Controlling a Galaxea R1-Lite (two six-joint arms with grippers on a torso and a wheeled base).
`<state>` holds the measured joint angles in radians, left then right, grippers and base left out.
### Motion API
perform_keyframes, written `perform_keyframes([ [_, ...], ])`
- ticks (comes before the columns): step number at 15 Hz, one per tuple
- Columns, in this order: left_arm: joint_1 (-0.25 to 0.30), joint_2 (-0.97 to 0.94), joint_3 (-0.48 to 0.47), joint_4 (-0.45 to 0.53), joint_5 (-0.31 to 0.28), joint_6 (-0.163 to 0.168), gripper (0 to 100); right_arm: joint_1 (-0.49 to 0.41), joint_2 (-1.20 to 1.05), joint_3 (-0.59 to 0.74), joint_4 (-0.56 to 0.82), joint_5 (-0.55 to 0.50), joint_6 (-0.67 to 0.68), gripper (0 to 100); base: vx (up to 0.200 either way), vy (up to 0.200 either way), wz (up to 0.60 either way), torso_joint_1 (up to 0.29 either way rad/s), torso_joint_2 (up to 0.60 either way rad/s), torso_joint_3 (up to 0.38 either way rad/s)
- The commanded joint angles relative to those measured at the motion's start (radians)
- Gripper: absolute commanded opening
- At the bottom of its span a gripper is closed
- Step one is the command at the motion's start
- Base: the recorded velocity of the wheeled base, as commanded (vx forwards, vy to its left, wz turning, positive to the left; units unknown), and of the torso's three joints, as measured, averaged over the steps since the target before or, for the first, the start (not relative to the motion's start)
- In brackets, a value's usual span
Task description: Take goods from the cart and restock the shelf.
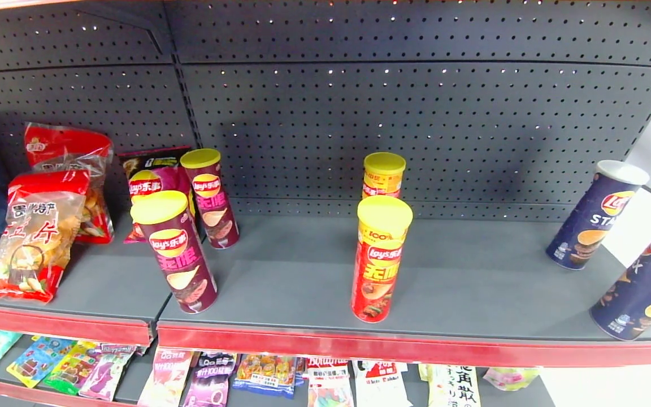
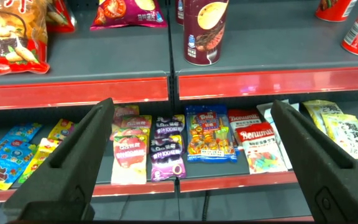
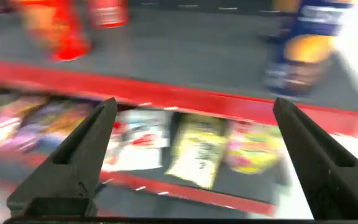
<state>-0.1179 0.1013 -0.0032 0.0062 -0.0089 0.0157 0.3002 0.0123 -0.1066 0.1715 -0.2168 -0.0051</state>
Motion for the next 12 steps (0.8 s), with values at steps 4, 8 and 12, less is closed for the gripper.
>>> perform_keyframes([
  [4, 0.0, 0.0, 0.0, 0.0, 0.0, 0.0, 100, -0.122, 0.143, 0.007, -0.01, -0.142, -0.029, 100, 0.0, 0.0, 0.0, 0.0, 0.0, 0.0],
  [8, 0.001, 0.0, 0.0, 0.0, 0.0, 0.0, 100, -0.369, 0.186, 0.008, -0.017, -0.042, -0.085, 100, 0.0, 0.0, 0.0, 0.0, 0.0, 0.0],
  [12, 0.001, 0.0, 0.0, 0.0, 0.0, 0.0, 100, -0.263, 0.054, 0.062, -0.124, 0.237, -0.067, 100, 0.0, 0.0, 0.0, 0.0, 0.0, 0.0],
])
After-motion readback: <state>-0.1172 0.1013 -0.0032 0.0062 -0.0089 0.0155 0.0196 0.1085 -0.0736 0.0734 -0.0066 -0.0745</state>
